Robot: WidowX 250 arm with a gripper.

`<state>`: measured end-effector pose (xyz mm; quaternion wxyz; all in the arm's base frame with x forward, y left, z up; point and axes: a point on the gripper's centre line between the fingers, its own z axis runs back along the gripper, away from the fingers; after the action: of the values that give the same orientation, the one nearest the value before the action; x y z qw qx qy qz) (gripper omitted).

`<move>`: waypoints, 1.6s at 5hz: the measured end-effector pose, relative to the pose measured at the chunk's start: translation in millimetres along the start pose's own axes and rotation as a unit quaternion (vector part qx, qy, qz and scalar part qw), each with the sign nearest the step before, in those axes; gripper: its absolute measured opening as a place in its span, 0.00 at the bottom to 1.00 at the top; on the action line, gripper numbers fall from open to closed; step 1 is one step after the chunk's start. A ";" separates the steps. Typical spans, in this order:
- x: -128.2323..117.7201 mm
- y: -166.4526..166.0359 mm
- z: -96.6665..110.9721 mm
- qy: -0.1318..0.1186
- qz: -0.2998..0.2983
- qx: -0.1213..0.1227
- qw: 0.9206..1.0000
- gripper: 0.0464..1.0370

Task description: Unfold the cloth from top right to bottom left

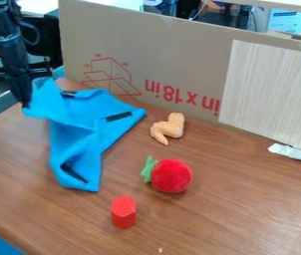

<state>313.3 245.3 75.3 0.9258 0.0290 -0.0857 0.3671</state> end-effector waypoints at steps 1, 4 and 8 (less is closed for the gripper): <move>1.1 18.3 0.0 0.000 0.000 0.013 1.000 0.00; 30.2 93.2 -4.5 0.030 0.015 0.059 0.998 0.00; -12.5 132.2 -8.3 0.133 -0.073 0.120 0.981 0.19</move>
<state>215.0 334.2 63.6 0.9428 0.0972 0.0855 0.3071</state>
